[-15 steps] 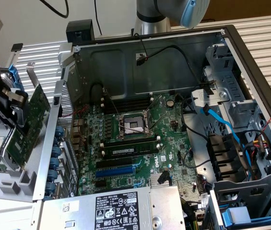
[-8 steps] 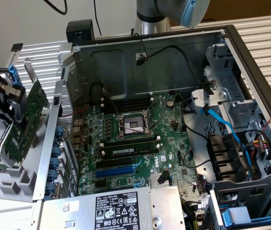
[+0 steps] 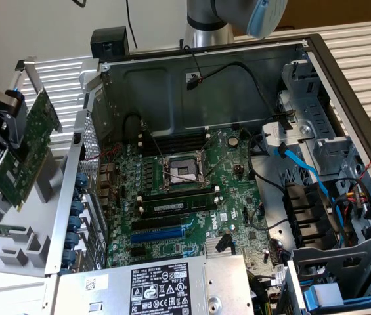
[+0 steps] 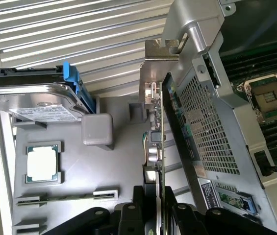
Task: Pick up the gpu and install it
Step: 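Pick up the gpu and move the gpu toward the slot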
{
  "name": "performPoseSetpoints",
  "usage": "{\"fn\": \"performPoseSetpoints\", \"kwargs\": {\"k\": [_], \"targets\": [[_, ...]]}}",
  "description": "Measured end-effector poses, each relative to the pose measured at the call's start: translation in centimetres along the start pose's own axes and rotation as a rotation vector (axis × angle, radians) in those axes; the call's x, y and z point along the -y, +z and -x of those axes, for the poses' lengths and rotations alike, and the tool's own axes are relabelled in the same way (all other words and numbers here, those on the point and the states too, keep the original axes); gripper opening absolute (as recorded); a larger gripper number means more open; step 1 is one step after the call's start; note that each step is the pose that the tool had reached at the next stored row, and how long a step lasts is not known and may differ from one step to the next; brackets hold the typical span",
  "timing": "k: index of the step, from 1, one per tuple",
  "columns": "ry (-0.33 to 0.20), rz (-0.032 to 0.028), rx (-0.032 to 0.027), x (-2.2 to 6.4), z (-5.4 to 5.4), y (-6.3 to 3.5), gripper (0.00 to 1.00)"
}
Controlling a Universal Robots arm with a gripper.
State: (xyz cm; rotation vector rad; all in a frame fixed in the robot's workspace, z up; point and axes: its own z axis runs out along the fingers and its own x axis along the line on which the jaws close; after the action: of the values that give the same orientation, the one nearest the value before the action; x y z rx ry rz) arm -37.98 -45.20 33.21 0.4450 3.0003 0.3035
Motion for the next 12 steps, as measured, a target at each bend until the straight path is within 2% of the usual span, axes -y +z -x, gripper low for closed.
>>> {"fn": "performPoseSetpoints", "kwargs": {"k": [6, 12], "targets": [[-0.005, 0.0004, -0.0011, -0.16, 0.04, -0.73, 0.27], [-0.005, 0.0005, -0.001, -0.17, 0.05, -0.8, 0.27]]}}
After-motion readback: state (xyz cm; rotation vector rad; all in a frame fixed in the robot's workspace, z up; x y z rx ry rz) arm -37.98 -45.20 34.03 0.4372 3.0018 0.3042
